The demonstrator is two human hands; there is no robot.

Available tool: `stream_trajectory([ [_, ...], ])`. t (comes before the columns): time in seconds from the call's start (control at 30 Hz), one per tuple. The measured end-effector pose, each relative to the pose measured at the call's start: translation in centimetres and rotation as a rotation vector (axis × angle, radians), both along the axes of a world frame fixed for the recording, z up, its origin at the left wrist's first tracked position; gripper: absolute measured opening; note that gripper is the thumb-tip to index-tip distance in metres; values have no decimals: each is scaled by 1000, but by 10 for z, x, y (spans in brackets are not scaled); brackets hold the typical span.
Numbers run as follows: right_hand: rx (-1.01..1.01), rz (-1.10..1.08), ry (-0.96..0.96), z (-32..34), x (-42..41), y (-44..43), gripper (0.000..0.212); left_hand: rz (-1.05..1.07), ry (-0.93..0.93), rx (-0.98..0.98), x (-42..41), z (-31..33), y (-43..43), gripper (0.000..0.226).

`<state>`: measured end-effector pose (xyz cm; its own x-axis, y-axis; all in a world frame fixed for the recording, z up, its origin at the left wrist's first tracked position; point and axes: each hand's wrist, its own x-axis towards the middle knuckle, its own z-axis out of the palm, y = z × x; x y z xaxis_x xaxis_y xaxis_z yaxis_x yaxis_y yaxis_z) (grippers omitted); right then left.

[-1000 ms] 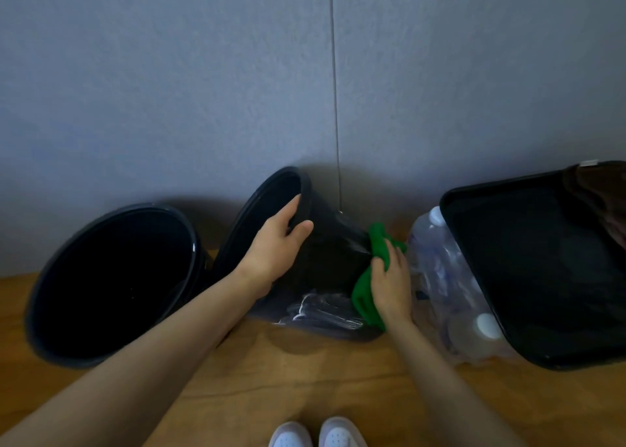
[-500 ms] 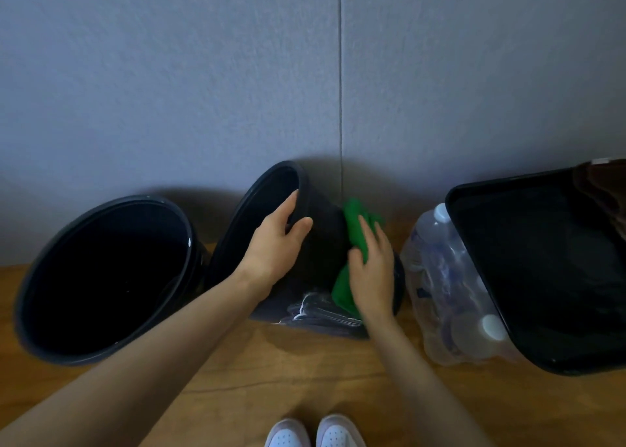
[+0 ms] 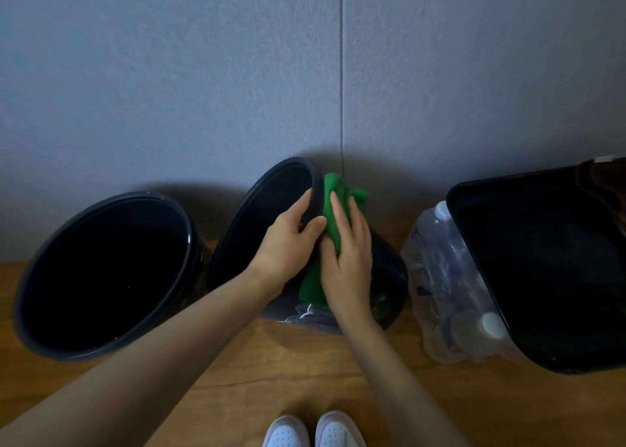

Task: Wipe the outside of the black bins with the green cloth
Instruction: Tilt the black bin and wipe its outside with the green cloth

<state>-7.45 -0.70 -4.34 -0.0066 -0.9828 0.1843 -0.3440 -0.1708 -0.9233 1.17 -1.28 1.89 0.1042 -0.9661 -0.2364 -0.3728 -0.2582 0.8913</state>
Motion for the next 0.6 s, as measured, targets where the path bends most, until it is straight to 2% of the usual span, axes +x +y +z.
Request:
stream_trajectory([
  [0.07,42,-54,65,-21,-15,-8,55,26,20,-4,2,4,0,50],
  [0.2,435,-210,44,-80,-68,-30,47,-2,51,-11,0,11,5,49],
  [0.3,526,-231,1,-93,-84,-29,46,-35,27,-6,-5,11,7,51],
  [0.43,377,-205,0,-51,-52,-16,48,-29,0,-3,-5,7,9,53],
  [0.53,112,-1,-3,-12,-17,6,53,-12,10,-10,-1,8,11,52],
  [0.6,-3,100,53,-14,-12,14,54,4,41,-10,1,11,13,51],
])
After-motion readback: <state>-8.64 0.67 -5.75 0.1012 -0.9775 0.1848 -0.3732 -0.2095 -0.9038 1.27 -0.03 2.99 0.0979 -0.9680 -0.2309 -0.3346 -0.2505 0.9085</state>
